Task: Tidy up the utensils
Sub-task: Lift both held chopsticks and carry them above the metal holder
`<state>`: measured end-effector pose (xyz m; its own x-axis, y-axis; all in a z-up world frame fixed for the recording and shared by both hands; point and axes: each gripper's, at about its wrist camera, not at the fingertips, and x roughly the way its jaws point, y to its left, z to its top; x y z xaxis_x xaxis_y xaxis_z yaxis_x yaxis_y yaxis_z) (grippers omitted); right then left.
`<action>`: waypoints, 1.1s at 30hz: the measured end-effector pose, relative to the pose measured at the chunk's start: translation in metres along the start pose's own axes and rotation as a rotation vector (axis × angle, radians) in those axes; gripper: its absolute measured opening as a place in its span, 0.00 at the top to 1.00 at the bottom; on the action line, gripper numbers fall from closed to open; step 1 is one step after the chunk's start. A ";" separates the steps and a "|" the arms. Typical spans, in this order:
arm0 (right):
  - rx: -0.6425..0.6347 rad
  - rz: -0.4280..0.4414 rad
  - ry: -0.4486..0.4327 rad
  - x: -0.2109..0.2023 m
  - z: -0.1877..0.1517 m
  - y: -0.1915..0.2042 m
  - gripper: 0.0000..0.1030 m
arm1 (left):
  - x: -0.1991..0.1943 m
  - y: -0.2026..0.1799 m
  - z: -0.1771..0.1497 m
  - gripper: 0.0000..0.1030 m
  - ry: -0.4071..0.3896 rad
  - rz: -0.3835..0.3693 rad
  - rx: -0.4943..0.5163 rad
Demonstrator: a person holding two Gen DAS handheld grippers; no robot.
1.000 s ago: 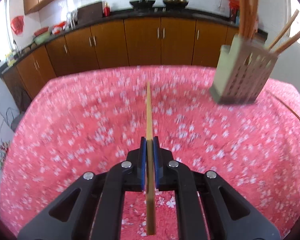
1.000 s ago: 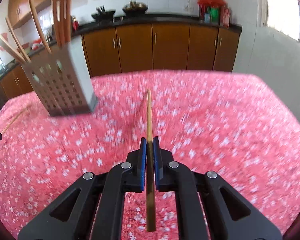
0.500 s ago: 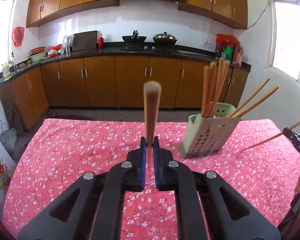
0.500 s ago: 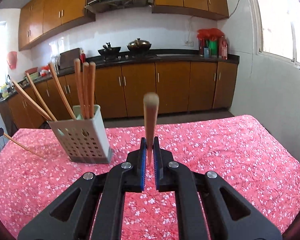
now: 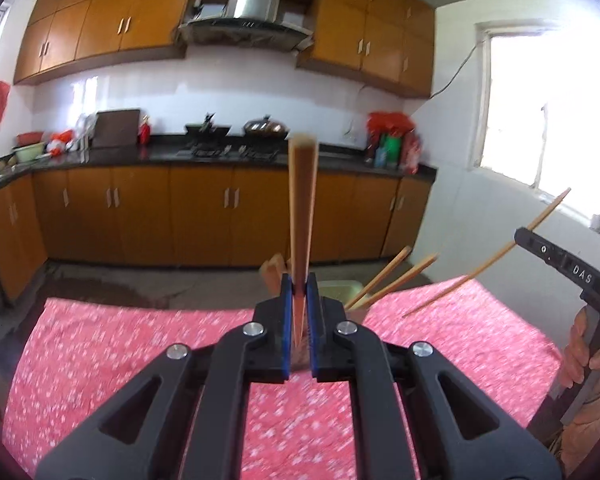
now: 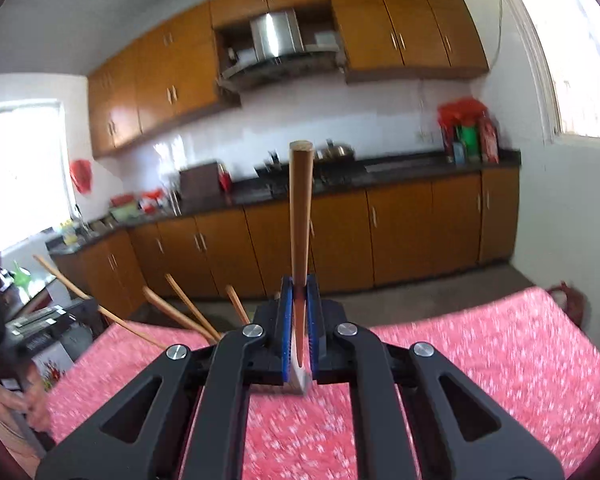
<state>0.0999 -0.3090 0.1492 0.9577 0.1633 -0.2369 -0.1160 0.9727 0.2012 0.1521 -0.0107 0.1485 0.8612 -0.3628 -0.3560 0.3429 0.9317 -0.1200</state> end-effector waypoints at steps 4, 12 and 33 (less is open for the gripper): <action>-0.038 -0.012 -0.111 -0.017 0.026 0.011 0.93 | 0.001 -0.014 0.022 0.92 -0.047 -0.015 -0.007; -0.029 -0.013 -0.151 0.014 0.039 0.015 0.93 | 0.019 -0.027 0.051 0.92 -0.157 0.033 -0.065; 0.027 0.013 -0.102 0.104 -0.008 0.016 0.93 | 0.107 -0.007 0.019 0.92 -0.110 0.068 -0.098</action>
<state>0.1954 -0.2748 0.1201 0.9781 0.1572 -0.1363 -0.1233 0.9655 0.2293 0.2489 -0.0560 0.1288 0.9190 -0.2933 -0.2634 0.2484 0.9496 -0.1910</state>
